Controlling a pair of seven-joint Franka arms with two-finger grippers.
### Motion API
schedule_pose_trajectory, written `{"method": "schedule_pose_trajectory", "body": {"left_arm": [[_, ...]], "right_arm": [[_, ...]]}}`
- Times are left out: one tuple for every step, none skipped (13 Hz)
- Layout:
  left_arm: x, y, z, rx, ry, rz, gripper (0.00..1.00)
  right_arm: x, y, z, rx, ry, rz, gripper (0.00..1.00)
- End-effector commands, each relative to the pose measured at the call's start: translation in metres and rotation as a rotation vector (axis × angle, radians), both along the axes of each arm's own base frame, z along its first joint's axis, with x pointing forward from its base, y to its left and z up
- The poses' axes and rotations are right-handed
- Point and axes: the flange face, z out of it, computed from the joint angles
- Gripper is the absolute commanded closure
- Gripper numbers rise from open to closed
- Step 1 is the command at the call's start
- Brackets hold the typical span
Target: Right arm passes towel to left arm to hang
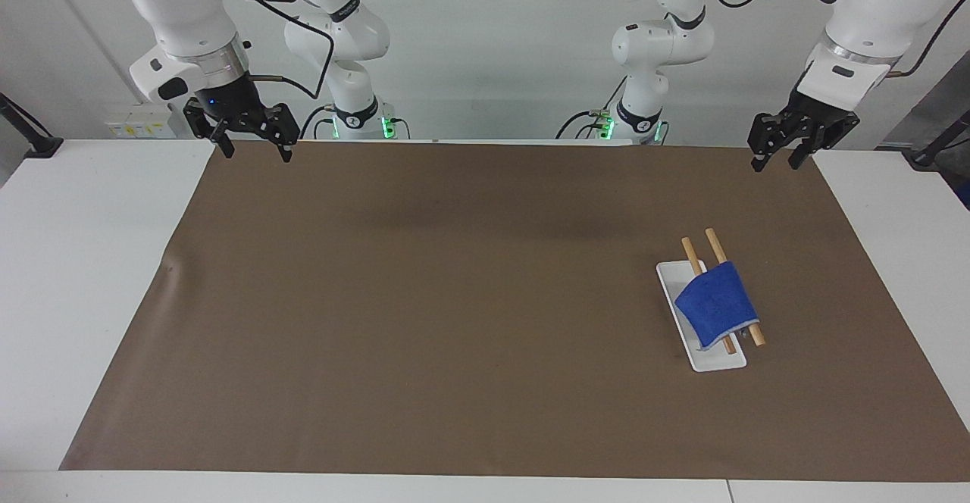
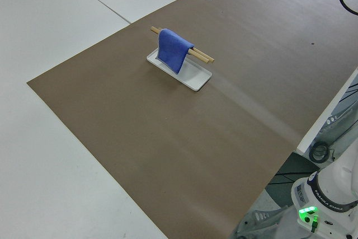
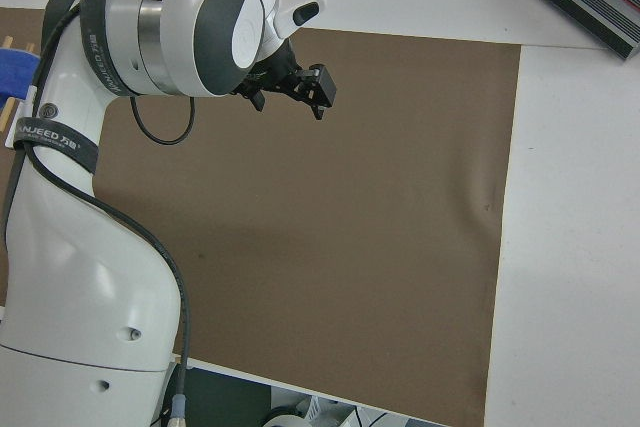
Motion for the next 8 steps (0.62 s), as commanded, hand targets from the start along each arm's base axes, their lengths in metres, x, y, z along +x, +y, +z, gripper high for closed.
{"method": "schedule_pose_trajectory", "body": {"left_arm": [[-0.0085,0.0049,0.0010,0.021,0.006,-0.021,0.00],[-0.0080,0.0058,0.0002,0.021,0.008,-0.016,0.00],[-0.0083,0.0058,0.0011,0.021,0.005,-0.007,0.00],[-0.0079,0.0057,0.0003,0.019,0.006,-0.006,0.00],[-0.0077,0.0081,0.0003,0.019,0.006,0.000,0.00],[-0.0077,0.0082,0.0003,0.019,0.006,-0.001,0.00],[-0.0077,0.0083,-0.0004,0.021,0.008,0.000,0.00],[-0.0082,0.0091,0.0004,0.021,0.006,0.002,0.00]], "right_arm": [[-0.0036,-0.0051,-0.0012,0.007,0.013,0.020,0.00],[-0.0035,-0.0051,-0.0011,0.007,0.012,0.020,0.00],[-0.0036,-0.0051,-0.0012,0.007,0.013,0.018,0.00],[-0.0036,-0.0051,-0.0012,0.007,0.013,0.021,0.00],[-0.0036,-0.0051,-0.0012,0.007,0.013,0.020,0.00],[-0.0037,-0.0075,-0.0012,0.007,0.013,0.015,0.00],[-0.0032,-0.0107,-0.0009,0.007,0.009,0.011,0.00],[-0.0023,-0.0116,-0.0013,0.007,0.005,0.008,0.00]]}}
